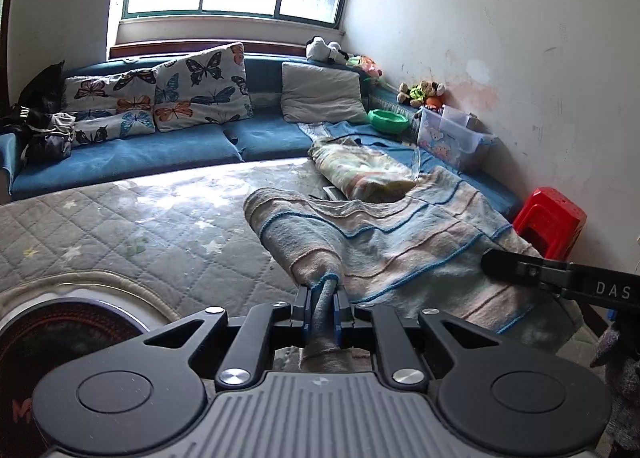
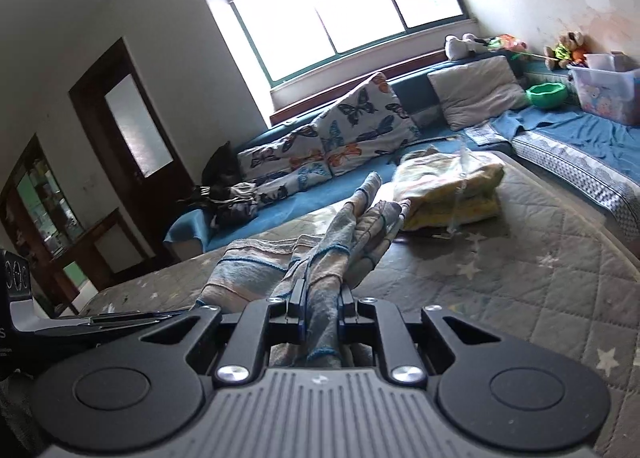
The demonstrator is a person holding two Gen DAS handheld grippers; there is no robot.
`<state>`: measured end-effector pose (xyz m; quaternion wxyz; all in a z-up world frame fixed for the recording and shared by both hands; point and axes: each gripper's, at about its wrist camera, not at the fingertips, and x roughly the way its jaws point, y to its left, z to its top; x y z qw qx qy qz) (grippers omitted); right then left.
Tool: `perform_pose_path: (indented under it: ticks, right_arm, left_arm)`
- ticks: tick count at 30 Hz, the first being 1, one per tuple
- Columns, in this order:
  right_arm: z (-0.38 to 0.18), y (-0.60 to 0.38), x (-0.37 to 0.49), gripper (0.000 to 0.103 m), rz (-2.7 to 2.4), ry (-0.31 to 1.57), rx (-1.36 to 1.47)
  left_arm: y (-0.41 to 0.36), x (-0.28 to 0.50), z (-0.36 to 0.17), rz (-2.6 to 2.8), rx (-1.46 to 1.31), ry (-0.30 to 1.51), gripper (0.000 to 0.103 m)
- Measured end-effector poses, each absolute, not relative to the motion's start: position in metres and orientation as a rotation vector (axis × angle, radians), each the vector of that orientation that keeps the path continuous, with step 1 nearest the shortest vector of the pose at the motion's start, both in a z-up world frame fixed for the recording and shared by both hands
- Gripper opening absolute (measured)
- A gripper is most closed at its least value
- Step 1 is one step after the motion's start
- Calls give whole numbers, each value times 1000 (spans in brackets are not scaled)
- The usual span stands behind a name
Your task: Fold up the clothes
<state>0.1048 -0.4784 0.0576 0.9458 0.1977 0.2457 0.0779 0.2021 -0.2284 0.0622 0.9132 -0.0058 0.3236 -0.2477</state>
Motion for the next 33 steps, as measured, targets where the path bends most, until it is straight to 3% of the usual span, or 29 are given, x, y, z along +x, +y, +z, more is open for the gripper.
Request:
perform_pose_path:
  ticks: [11,17,21,33]
  right_arm:
    - [14,-491,112,13,96,622,390]
    - [3,-491,108,19,72,656,367]
    - [5,-488,106,25,46,655,321]
    - [15,-468,86,43,14,616,221]
  left_arm:
    - [-238,207,22,-514,18,766,12]
    - [-238,201,17,-501,19,788,21]
    - [-236,197,16,-485,36,794,42]
    - [-229,177,16,-448,73,797,69]
